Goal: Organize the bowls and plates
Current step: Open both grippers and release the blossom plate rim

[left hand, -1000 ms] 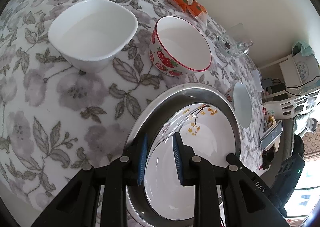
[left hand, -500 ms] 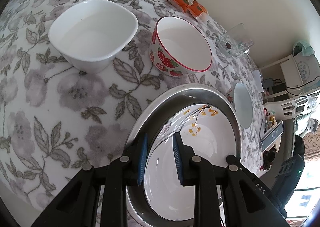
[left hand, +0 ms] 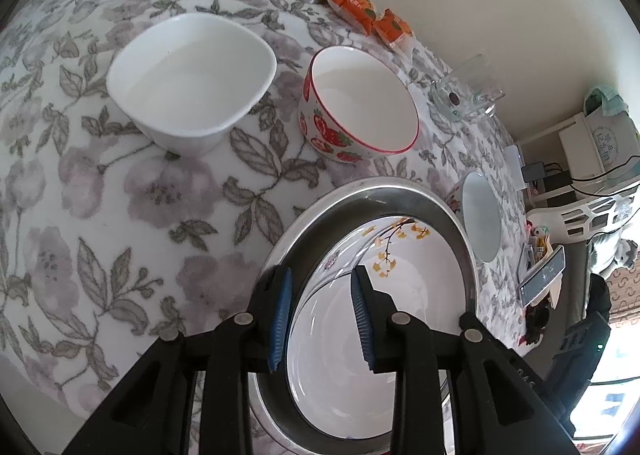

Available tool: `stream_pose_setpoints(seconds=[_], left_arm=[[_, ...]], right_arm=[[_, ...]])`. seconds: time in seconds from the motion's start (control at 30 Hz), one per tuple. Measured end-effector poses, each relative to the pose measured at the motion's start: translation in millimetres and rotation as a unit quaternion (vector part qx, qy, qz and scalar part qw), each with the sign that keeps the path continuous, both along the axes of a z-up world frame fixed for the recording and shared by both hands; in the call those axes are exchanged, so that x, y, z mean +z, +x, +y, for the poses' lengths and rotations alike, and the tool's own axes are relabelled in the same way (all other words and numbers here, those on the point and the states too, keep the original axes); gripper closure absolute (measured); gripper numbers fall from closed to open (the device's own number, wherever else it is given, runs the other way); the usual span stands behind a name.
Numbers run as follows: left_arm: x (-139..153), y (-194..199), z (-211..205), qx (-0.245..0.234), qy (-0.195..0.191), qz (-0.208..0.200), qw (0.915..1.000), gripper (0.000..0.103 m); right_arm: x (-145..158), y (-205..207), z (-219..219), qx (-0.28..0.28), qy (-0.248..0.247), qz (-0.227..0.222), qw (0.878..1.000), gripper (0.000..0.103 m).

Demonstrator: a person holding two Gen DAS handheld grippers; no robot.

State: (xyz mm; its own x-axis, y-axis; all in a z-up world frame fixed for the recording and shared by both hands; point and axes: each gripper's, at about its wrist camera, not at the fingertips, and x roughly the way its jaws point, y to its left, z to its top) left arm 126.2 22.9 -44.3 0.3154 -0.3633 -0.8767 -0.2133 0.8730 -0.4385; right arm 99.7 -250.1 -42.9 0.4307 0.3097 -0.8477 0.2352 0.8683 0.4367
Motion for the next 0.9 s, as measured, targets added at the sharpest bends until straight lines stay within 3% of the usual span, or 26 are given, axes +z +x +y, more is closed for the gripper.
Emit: stream_pose_setpoints(seconds=[0.17,0.3,0.37,0.4,0.5,0.57,0.67,0.8,0.9], left_arm=[[14,-2,1,0.003,0.003,-0.023,0.9997,0.071],[21,-3,5,0.023,0.018,-0.033,0.999,0.06],[25,-5,11,0.041,0.027,-0.039,0.998,0.056],[25,-5,13,0.048,0.03,-0.039,0.9977,0.054],[26,-8,22,0.073,0.045,-0.039,0.9956,0.051],[25,-9,28,0.089,0.059,-0.032,0.9938,0.046],[22,-9,32,0.101,0.077,-0.022,0.9917,0.04],[15,-9,35,0.111,0.098,-0.008,0.989,0.023],[13,-10,37,0.118,0.108,-0.006,0.987,0.021]], right_arm=[[20,-5,-2,-0.004,-0.02,-0.038,0.999,0.086],[25,-5,3,0.006,-0.03,-0.051,0.998,0.086],[25,-5,6,0.01,-0.038,-0.051,0.998,0.061],[24,-5,6,0.01,-0.04,-0.051,0.998,0.057],[24,-5,5,0.011,-0.045,-0.052,0.998,0.051],[23,-4,6,0.012,-0.05,-0.052,0.997,0.038],[22,-3,10,0.02,-0.06,-0.049,0.997,0.033],[22,-2,17,0.035,-0.075,-0.052,0.995,0.025],[22,-2,22,0.046,-0.086,-0.058,0.994,0.017]])
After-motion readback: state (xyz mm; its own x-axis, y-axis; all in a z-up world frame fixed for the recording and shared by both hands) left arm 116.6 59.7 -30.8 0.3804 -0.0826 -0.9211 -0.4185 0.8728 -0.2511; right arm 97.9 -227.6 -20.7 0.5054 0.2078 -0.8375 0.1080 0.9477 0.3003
